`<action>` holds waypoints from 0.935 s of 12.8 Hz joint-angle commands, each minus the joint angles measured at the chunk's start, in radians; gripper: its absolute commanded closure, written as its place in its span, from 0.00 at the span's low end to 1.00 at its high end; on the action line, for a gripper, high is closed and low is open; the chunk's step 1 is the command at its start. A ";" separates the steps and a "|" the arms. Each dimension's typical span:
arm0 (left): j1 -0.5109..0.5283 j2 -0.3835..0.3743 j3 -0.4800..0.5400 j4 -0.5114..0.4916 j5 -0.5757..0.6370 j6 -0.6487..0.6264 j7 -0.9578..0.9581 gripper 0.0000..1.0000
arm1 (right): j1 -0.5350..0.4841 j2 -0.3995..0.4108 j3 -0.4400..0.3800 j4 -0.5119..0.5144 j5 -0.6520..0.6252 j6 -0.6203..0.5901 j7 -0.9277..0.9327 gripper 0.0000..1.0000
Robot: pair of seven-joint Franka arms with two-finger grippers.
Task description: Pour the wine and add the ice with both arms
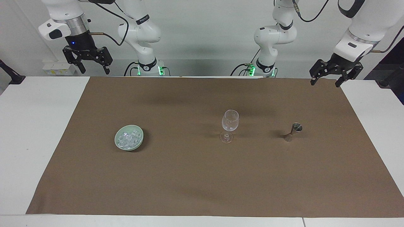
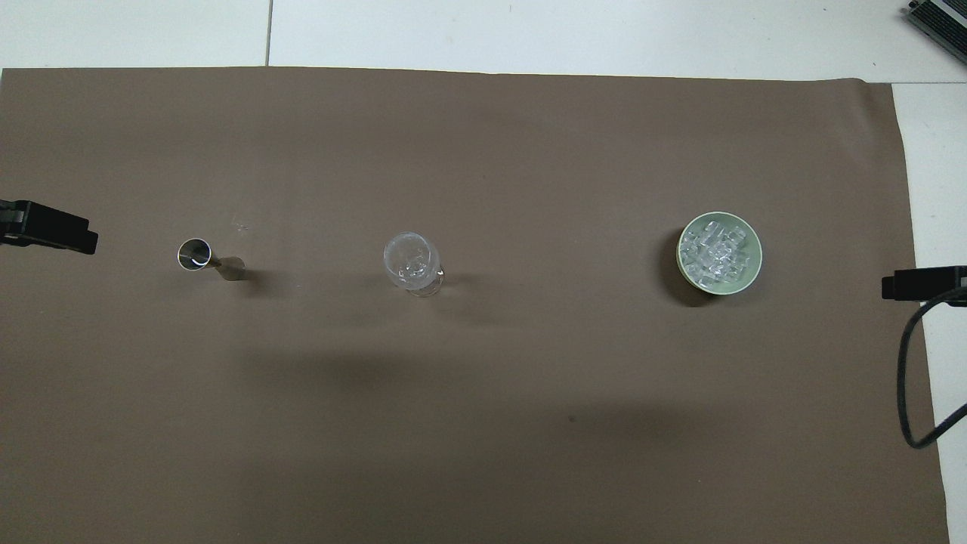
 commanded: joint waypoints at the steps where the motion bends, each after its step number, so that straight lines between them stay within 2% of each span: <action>1: 0.035 -0.030 -0.001 -0.064 -0.016 0.036 0.140 0.00 | -0.006 -0.005 0.004 0.003 0.027 -0.009 0.014 0.00; 3: 0.086 -0.019 -0.001 -0.075 -0.076 0.039 0.296 0.00 | -0.006 -0.005 0.004 0.003 0.027 -0.009 0.014 0.00; 6: 0.187 0.000 -0.001 -0.146 -0.192 0.079 0.602 0.00 | -0.006 -0.005 0.004 0.003 0.027 -0.009 0.014 0.00; 8: 0.244 0.049 -0.001 -0.175 -0.289 0.111 0.838 0.00 | -0.006 -0.005 0.004 0.003 0.027 -0.009 0.014 0.00; 12: 0.311 0.167 -0.001 -0.192 -0.395 0.111 1.233 0.00 | -0.006 -0.005 0.004 0.003 0.027 -0.009 0.014 0.00</action>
